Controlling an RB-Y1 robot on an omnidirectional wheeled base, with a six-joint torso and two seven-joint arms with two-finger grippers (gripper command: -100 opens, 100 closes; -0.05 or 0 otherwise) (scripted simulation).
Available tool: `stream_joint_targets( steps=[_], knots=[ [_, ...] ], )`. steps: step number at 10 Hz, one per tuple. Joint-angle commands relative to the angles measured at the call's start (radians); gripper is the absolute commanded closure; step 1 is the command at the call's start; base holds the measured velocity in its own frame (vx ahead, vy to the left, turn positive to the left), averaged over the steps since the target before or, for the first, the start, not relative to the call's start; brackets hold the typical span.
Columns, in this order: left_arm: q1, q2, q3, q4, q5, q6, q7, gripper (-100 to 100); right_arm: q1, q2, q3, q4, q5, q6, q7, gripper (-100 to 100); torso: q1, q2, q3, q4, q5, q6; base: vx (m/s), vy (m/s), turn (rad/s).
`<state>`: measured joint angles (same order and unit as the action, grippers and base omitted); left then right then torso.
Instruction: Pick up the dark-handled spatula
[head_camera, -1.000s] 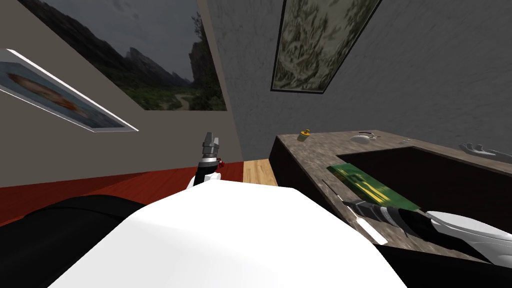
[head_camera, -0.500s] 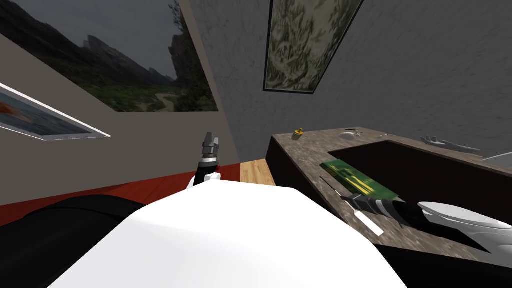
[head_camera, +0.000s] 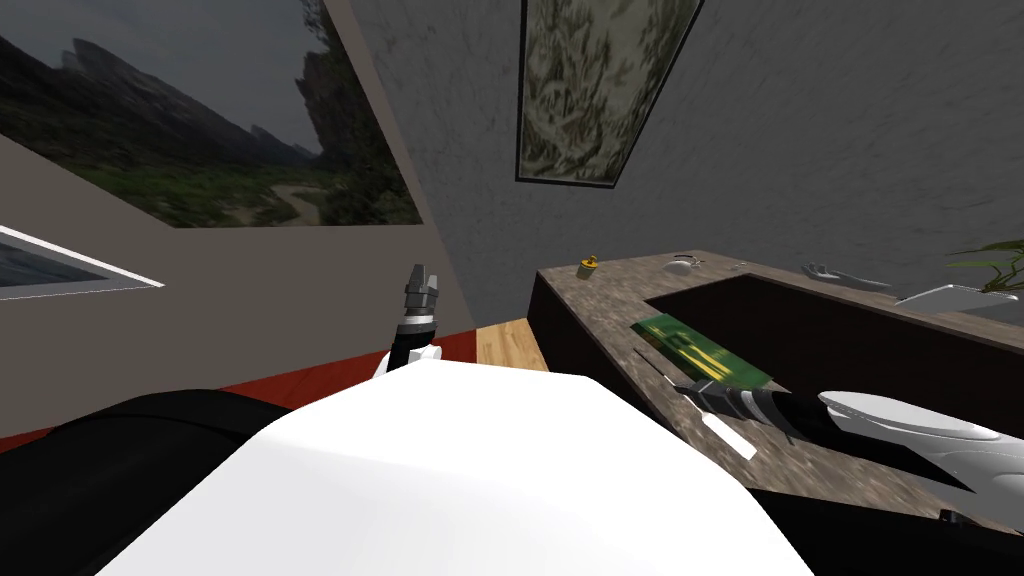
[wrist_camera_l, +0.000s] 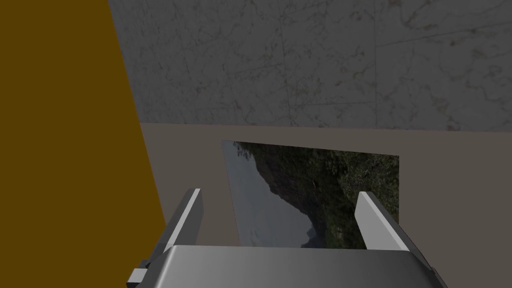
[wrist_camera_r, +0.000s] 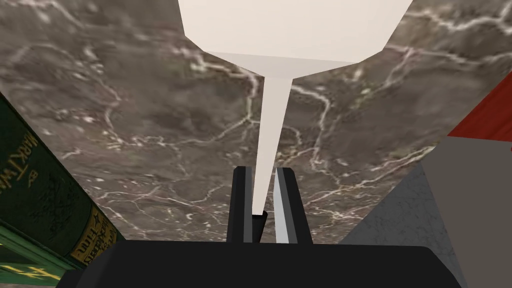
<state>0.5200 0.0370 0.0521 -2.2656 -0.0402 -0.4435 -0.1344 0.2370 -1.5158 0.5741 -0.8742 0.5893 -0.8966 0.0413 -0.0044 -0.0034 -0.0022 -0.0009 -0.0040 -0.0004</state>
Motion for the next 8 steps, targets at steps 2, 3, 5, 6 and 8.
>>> stream_joint_targets(
  steps=[2, 3, 5, 6, 8],
  knots=[
    [0.000, 0.000, 0.000, 0.000, 0.000, 0.000, 0.000, 0, -0.007, -0.045, 0.060, -0.073, -0.053, 0.046, 0.011, 100, 0.001, 0.001, 0.000, 0.000, -0.001, -0.001, 0.032, -0.018, -0.075],
    [0.000, 0.000, 0.000, 0.000, 0.000, 0.000, 0.000, 0, -0.007, -0.045, 0.063, -0.099, -0.055, 0.046, 0.011, 100, 0.000, 0.001, 0.001, 0.000, 0.001, 0.001, 0.055, -0.022, -0.130],
    [0.000, 0.000, 0.000, 0.000, 0.000, 0.000, 0.000, 0, -0.007, -0.087, 0.115, -0.145, -0.097, 0.087, 0.022, 100, 0.001, 0.001, 0.001, 0.000, 0.000, -0.001, 0.038, -0.014, -0.063],
    [0.000, 0.000, 0.000, 0.000, 0.000, 0.000, 0.000, 0, -0.007, -0.087, 0.115, -0.180, -0.103, 0.087, 0.022, 100, 0.000, 0.001, 0.000, 0.000, 0.001, 0.001, 0.053, -0.020, -0.142],
    [0.000, 0.000, 0.000, 0.000, 0.000, 0.000, 0.000, 0, -0.008, -0.128, 0.165, -0.224, -0.146, 0.128, 0.034, 100, 0.001, 0.002, 0.001, 0.000, 0.000, -0.001, 0.034, -0.014, -0.086]
  ],
)
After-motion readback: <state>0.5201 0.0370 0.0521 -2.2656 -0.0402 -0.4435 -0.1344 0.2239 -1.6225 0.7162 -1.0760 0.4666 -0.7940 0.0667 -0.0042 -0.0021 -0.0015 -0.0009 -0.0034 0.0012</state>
